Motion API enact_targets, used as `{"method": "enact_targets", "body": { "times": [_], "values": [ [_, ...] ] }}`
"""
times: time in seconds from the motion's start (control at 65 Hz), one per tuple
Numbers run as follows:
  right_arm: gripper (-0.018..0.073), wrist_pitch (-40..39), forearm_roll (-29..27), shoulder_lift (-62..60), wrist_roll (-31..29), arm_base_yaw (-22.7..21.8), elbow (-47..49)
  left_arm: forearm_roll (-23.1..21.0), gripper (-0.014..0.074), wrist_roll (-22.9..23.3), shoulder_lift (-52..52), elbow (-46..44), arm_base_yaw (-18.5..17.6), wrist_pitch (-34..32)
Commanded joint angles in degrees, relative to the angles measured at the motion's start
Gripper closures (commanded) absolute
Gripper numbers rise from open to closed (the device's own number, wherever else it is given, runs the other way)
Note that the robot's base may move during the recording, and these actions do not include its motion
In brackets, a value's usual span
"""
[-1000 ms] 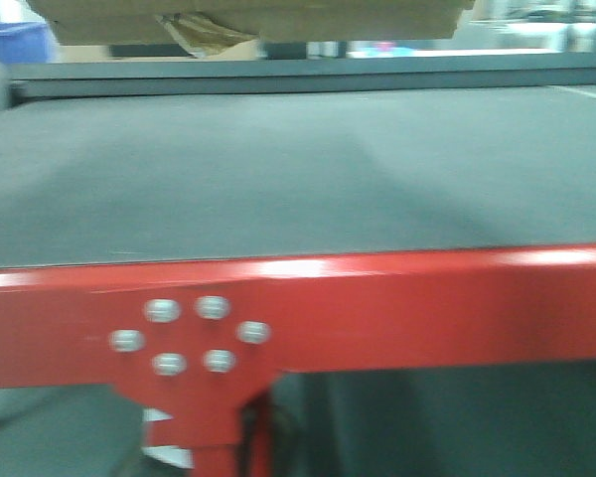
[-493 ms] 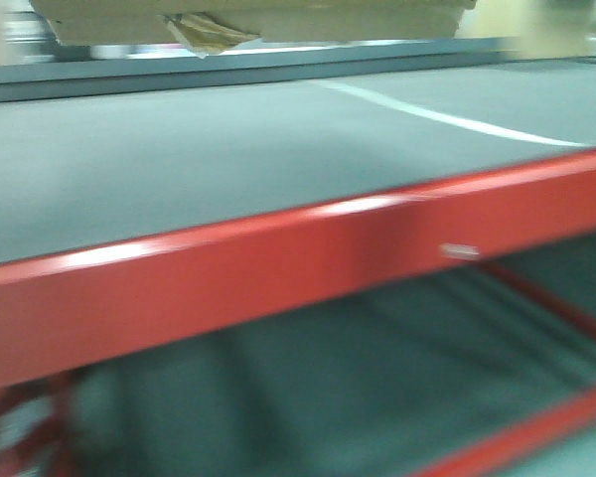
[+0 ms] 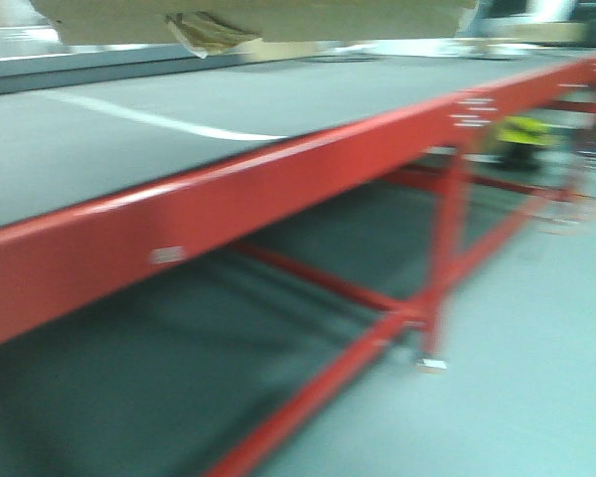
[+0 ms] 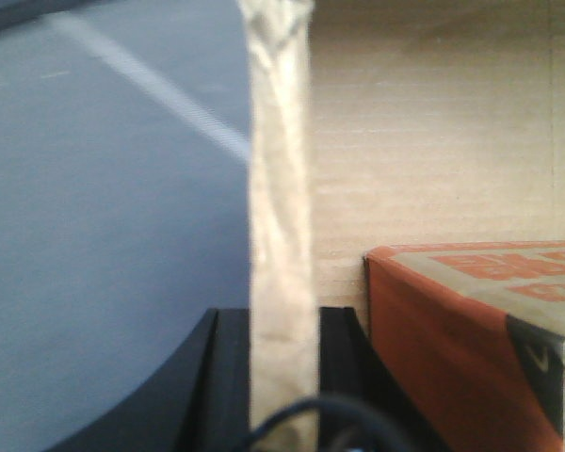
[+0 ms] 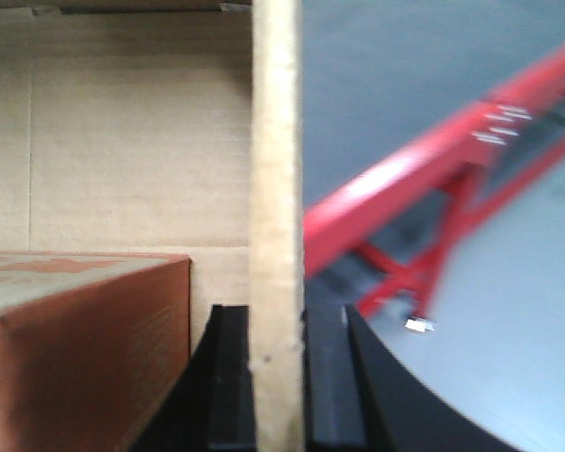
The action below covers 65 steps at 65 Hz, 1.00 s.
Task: Stack two boxes on right shelf middle
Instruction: 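Turn the base away from the red table carrying the boxes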
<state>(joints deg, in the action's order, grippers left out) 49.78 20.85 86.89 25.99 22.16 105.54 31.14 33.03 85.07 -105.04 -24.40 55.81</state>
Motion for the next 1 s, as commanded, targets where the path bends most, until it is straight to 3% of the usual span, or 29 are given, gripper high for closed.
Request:
{"method": "enact_targets", "body": {
  "times": [0.0,0.985],
  "values": [
    [0.0713,-3.1,1.5,-1.3,-0.2,-0.4,1.1,2.0,0.0708,0.0,-0.7,-0.9,0.0,-1.3],
    [0.0713,-3.9,1.5,-1.3,-0.2,-0.4,1.1,2.0,0.0708,0.0,-0.7,-0.9,0.0,-1.3]
  ]
}}
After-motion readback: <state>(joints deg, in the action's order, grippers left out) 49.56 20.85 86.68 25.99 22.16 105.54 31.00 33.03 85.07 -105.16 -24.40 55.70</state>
